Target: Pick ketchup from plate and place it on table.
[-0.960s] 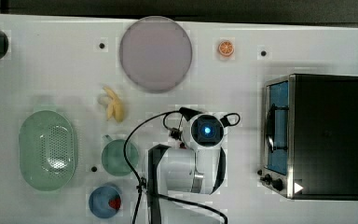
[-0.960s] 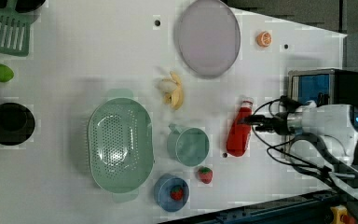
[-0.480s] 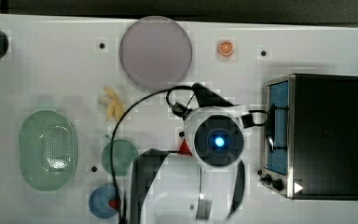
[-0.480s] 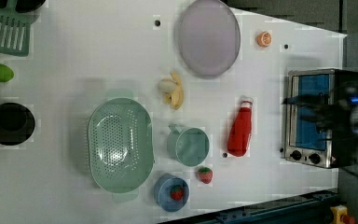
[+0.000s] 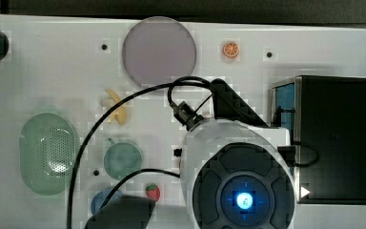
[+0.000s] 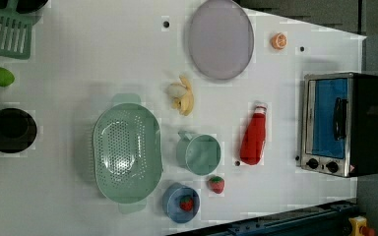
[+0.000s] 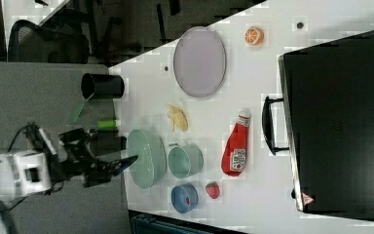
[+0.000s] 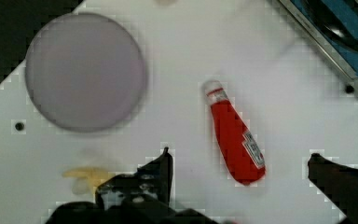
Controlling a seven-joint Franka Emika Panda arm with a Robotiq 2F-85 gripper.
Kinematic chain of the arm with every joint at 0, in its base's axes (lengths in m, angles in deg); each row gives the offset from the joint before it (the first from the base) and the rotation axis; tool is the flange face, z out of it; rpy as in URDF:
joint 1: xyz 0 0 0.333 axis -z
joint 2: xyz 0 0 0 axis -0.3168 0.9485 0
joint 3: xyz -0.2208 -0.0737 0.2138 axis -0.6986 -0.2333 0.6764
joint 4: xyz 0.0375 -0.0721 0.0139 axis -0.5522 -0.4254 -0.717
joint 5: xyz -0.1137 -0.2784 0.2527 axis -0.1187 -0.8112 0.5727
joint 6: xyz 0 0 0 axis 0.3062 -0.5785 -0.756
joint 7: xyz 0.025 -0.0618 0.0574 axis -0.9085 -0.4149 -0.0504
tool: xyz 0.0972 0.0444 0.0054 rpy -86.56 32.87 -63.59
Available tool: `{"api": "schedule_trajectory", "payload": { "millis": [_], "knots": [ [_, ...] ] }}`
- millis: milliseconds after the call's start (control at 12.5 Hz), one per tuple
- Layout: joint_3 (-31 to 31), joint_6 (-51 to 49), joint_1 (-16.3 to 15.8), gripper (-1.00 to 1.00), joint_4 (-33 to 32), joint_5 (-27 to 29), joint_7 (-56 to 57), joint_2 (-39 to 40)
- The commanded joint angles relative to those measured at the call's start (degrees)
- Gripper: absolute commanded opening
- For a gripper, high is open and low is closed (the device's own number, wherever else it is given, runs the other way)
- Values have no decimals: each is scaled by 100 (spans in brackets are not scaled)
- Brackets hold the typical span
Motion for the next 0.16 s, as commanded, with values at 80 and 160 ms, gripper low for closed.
{"api": "schedule_trajectory", "payload": {
  "millis": [80, 160],
  "knots": [
    [32, -744, -10, 100, 106, 1, -426, 221],
    [37, -683, -11, 100, 147, 2, -426, 220]
  ]
}}
